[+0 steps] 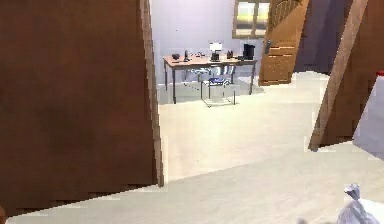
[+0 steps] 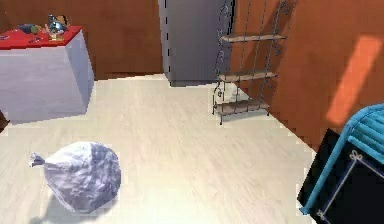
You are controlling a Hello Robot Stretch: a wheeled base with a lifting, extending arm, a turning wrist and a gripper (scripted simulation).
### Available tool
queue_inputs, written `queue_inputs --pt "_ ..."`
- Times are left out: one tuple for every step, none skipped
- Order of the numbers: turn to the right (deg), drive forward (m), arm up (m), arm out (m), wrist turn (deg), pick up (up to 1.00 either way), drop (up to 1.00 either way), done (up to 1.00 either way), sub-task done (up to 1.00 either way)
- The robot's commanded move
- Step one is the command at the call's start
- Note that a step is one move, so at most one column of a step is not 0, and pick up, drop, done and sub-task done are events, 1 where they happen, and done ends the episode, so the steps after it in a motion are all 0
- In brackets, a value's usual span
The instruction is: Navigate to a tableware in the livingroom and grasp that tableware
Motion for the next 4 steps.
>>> queue_inputs --pt "0.0 1.0 0.0 0.0 0.0 0.0 0.0 0.0 0.0" --pt "0.0 0.35 0.0 0.0 0.0 0.0 0.0 0.0 0.0" --pt "-12.0 0.0 0.0 0.0 0.0 0.0 0.0 0.0 0.0" --pt "0.0 1.0 0.0 0.0 0.0 0.0 0.0 0.0 0.0"
